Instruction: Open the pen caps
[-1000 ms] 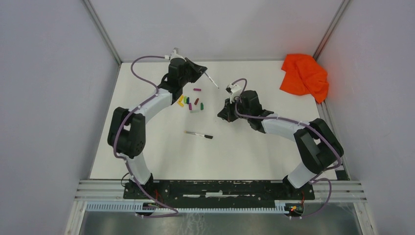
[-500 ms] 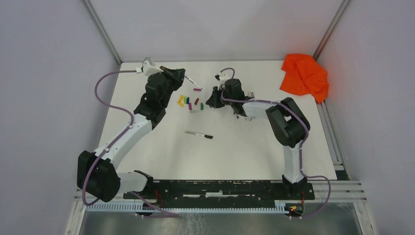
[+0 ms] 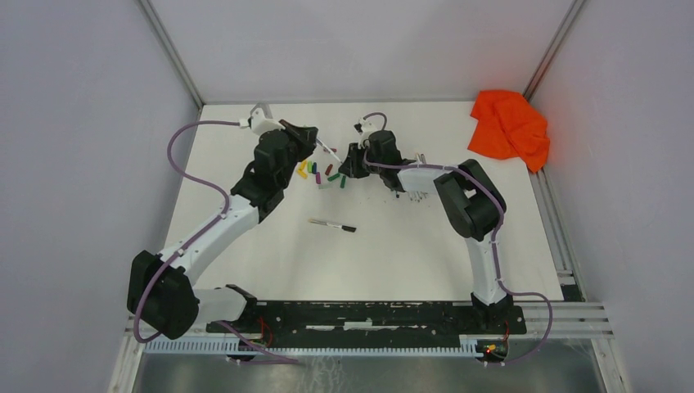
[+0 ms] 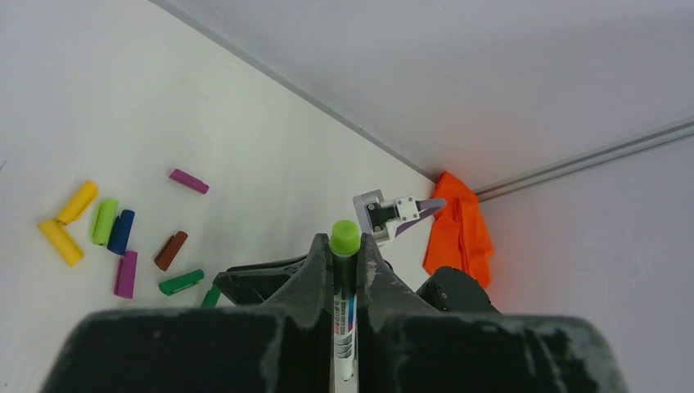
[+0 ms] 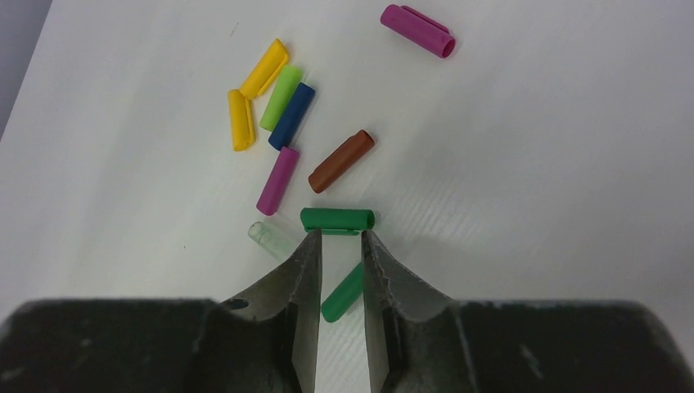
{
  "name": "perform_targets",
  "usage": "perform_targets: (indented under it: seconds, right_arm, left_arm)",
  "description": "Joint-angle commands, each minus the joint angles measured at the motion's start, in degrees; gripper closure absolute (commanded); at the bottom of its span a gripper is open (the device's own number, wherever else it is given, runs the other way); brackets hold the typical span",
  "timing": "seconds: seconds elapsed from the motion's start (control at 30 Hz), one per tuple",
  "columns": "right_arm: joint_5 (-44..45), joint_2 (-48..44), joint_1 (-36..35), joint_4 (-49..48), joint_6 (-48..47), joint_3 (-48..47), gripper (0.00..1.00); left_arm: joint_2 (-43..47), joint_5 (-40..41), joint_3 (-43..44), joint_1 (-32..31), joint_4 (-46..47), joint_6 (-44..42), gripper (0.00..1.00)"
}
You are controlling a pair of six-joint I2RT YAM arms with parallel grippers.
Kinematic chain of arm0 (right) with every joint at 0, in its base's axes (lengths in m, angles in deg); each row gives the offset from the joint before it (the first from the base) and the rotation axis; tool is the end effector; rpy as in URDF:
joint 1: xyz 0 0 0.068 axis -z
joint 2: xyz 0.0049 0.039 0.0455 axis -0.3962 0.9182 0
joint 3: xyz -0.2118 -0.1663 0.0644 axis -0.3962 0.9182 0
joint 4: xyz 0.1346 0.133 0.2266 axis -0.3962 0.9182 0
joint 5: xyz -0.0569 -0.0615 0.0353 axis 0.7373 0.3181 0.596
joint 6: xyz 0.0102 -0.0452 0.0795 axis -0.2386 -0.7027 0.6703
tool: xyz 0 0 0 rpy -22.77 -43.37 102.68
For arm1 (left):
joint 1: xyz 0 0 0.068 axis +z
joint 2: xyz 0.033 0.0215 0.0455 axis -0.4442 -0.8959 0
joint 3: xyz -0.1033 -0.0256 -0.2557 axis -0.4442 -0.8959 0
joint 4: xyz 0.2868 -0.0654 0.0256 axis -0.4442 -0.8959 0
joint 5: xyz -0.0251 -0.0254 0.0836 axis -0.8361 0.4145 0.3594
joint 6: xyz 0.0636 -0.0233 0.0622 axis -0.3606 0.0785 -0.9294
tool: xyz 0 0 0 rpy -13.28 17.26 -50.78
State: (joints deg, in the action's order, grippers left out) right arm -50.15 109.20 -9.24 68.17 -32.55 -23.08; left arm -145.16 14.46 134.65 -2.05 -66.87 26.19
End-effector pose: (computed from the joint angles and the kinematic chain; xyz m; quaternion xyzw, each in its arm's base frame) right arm 0.4422 0.3107 0.1064 -0.1215 0.8413 0.3600 0.3844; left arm 0.3444 -0.1549 0.3205 -0.2461 0.7131 -0.3046 0.5815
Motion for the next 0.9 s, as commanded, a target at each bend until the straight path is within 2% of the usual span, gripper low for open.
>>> perform_targets:
  seconds: [0.0, 0.13, 0.23, 0.43, 0.63, 0.87]
  right_arm:
    - [-0.49, -0.04, -0.30, -1.84, 0.42, -2.18, 0.72]
    - [0.63, -3.17, 0.31, -2.92, -0.46, -0.14, 0.70]
    - [2.68, -7.28, 1.90, -5.42, -0.60, 4.82, 0.69]
    - [8.68, -18.73, 6.99, -10.03, -1.29, 18.46, 0.68]
    - [16.15, -29.89, 9.64, -7.85, -5.49, 27.72, 0.67]
    - [21.61, -39.79, 10.26, -3.23, -8.25, 34.48, 0.66]
  left_arm:
    - [1.64, 2.43, 0.16, -0.76, 0.62, -3.36, 0.98]
    - [1.55, 2.44, 0.49, -1.06, 0.30, -4.23, 0.98]
    - [0.68, 0.77, 0.86, -1.34, 0.51, -6.12, 0.98]
    - [-9.13, -9.10, 6.96, -1.99, -1.68, -11.25, 0.98]
    - [-23.50, -12.49, 20.74, -5.71, -11.46, -15.46, 0.98]
    - [-43.04, -12.15, 43.21, -8.66, -31.08, -19.73, 0.98]
